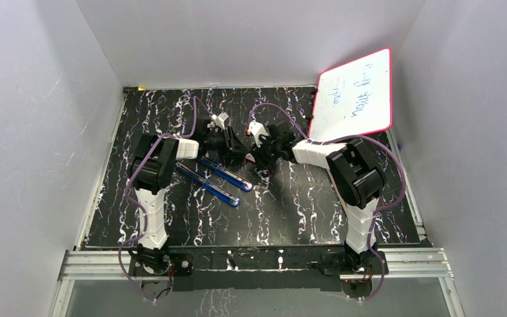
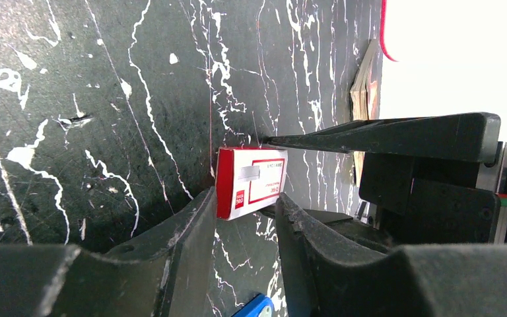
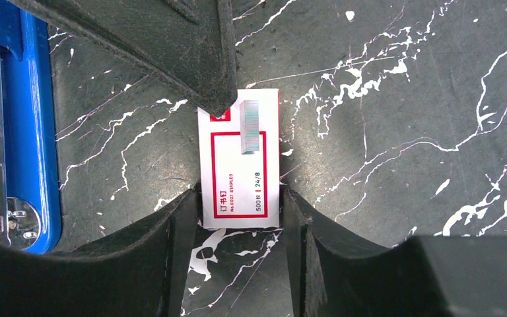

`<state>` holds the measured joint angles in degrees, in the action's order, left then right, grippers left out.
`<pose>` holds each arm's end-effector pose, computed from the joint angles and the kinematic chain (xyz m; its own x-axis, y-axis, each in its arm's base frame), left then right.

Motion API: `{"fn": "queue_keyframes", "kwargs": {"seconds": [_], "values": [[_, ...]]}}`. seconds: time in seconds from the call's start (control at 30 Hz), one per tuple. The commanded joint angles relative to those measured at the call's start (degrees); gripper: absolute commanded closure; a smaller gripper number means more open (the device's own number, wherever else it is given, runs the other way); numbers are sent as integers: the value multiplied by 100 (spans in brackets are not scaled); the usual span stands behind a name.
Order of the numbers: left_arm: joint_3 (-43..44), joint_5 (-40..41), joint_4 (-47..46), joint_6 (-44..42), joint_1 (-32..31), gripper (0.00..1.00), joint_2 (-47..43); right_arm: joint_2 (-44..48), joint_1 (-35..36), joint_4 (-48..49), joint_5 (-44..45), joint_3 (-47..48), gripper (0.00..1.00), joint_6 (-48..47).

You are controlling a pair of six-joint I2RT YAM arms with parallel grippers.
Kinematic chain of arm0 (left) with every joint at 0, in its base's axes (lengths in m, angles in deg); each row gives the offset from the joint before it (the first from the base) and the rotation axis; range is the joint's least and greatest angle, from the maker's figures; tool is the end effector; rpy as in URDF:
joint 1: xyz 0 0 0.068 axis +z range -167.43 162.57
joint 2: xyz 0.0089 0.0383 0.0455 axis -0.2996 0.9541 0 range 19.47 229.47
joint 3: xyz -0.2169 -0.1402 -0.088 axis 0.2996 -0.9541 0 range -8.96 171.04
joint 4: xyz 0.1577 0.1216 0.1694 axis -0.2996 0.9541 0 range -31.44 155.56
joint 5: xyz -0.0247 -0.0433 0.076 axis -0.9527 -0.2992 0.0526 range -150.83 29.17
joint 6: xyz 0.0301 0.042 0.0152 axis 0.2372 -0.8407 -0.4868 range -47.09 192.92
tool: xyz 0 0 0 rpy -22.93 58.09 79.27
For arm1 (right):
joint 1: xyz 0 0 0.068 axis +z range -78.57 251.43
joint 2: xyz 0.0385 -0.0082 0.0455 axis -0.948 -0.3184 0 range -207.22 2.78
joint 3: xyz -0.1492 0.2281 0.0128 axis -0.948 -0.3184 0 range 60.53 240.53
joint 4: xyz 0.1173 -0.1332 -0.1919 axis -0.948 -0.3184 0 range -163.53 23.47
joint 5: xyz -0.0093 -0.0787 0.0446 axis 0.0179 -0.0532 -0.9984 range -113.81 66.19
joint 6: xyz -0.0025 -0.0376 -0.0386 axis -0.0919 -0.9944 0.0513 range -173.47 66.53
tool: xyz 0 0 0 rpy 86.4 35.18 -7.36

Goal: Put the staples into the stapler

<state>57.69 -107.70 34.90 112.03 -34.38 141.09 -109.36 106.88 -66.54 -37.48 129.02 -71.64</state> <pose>0.4058 -0.1508 0.1211 -0.8877 -0.1804 -0.4236 0.3037 0.4619 -0.8333 0.3346 0.2486 0.1574 -0.3152 -0.5964 -0.7382 -0.8431 0.5331 -0.0706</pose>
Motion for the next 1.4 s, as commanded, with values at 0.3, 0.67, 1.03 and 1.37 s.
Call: {"fn": "queue_keyframes", "kwargs": {"seconds": [0.3, 0.67, 1.03, 1.37], "values": [[102, -277, -151, -38, 27, 66, -117, -233, 8, -333, 66, 51, 47, -80], [82, -332, -249, 45, -44, 68, -30, -256, 10, -332, 66, 93, 49, -81], [135, -323, -110, -34, -108, 68, 38, -271, 15, -324, 40, 146, 49, -73], [208, -409, -36, -78, -180, 67, 106, -280, 29, -320, 40, 178, 49, -72]]}}
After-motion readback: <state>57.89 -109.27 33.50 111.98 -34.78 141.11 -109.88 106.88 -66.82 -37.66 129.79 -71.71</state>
